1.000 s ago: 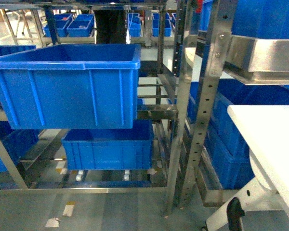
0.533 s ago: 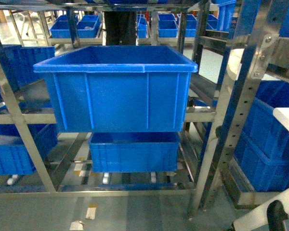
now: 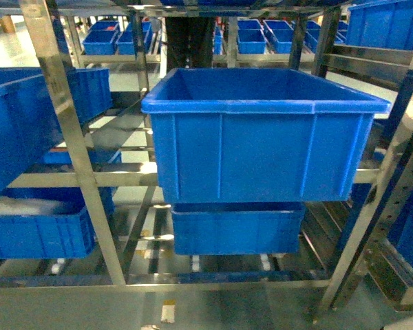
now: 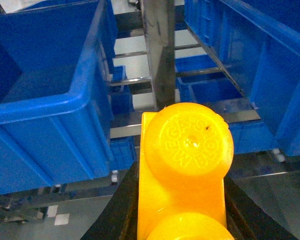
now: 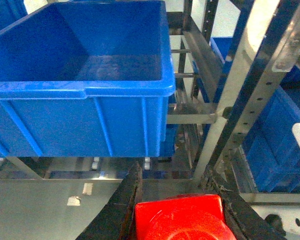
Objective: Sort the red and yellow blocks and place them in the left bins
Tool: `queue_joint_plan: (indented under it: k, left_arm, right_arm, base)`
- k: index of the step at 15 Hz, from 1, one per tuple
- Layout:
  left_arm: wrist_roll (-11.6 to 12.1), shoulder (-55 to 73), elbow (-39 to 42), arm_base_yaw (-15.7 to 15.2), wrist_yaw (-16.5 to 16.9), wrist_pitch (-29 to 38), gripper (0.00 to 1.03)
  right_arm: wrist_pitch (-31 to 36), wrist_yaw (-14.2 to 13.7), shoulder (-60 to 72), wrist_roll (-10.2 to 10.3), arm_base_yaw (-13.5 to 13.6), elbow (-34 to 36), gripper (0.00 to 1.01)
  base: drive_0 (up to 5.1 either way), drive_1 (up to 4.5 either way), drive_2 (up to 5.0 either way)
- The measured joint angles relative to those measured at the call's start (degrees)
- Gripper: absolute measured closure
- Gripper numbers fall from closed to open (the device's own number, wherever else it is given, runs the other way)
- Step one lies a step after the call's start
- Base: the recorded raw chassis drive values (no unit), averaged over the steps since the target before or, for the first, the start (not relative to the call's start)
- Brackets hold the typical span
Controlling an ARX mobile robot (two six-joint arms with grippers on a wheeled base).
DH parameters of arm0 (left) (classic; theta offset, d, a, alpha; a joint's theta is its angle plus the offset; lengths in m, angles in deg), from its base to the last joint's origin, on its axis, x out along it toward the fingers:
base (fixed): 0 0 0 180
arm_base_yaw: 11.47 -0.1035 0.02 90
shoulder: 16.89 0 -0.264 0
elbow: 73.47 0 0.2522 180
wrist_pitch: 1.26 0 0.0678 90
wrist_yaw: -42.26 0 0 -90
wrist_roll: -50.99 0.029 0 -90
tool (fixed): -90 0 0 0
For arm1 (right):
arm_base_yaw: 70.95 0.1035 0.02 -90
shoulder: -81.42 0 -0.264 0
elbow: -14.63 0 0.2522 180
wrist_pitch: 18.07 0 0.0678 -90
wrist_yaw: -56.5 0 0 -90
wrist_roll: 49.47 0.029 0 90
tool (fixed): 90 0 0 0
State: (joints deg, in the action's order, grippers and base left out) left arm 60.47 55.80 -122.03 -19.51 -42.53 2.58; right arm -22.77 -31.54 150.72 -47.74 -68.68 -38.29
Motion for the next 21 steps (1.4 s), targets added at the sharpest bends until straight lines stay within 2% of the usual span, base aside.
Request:
queue_joint_plan:
  k: [16, 21]
  left_arm:
    - [0.0, 0.1, 0.0, -0.4, -0.3, 0.2, 0.74]
    - [0.0, 0.0, 0.0, 0.1, 0.1, 0.0, 0.75]
  right_arm:
    - [0.0, 0.3, 0.1, 0.0, 0.7, 0.0, 0.72]
    - [0.0, 0.2, 0.1, 0.0, 0.3, 0.0, 0.72]
  base:
    - [-4.9, 3.35, 1.5]
    - [-0.4, -0.36, -0.4]
